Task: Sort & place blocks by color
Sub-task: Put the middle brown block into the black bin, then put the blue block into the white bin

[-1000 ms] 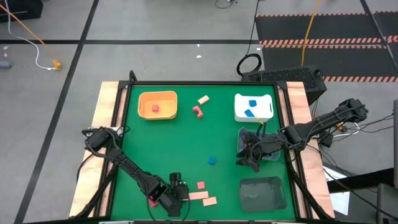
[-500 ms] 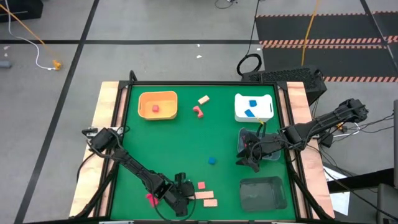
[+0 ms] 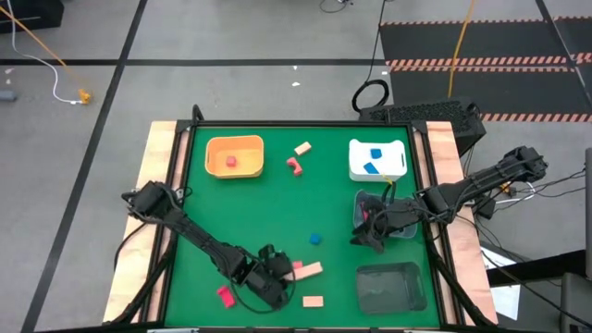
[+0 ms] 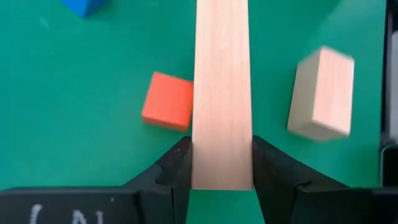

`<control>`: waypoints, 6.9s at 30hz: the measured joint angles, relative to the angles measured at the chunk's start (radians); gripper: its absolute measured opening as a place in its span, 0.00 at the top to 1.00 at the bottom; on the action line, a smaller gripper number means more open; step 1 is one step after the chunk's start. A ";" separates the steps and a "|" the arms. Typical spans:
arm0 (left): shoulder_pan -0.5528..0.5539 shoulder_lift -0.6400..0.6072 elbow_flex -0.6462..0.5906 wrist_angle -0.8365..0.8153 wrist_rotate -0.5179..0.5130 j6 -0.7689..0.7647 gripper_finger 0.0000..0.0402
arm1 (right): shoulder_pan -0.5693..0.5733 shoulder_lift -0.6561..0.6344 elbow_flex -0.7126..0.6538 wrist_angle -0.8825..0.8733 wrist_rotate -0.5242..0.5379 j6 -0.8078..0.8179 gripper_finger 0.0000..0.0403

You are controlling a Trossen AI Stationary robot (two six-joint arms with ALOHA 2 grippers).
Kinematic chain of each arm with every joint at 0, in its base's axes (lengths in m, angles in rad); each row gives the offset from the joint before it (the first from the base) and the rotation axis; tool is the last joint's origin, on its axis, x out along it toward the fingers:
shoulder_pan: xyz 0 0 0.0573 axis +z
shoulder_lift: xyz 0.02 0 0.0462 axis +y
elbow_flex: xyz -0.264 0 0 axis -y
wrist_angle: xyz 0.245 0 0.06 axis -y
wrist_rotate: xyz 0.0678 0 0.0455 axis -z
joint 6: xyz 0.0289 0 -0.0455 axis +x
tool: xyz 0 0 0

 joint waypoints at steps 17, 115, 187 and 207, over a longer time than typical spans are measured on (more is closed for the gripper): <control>0.116 -0.084 0.047 0.142 -0.141 0.184 0.67 | -0.001 0.000 0.000 0.109 -0.001 0.455 0.47; 0.229 -0.085 0.153 0.072 -0.031 0.275 0.32 | 0.354 -0.055 0.000 -0.146 -0.443 0.344 0.44; 0.386 0.167 0.148 0.021 0.243 0.928 0.68 | 0.350 -0.055 0.000 -0.093 0.090 -0.098 0.46; 0.454 -0.063 0.157 0.159 0.374 0.677 0.68 | 0.172 -0.073 -0.001 -0.030 0.217 -0.265 0.46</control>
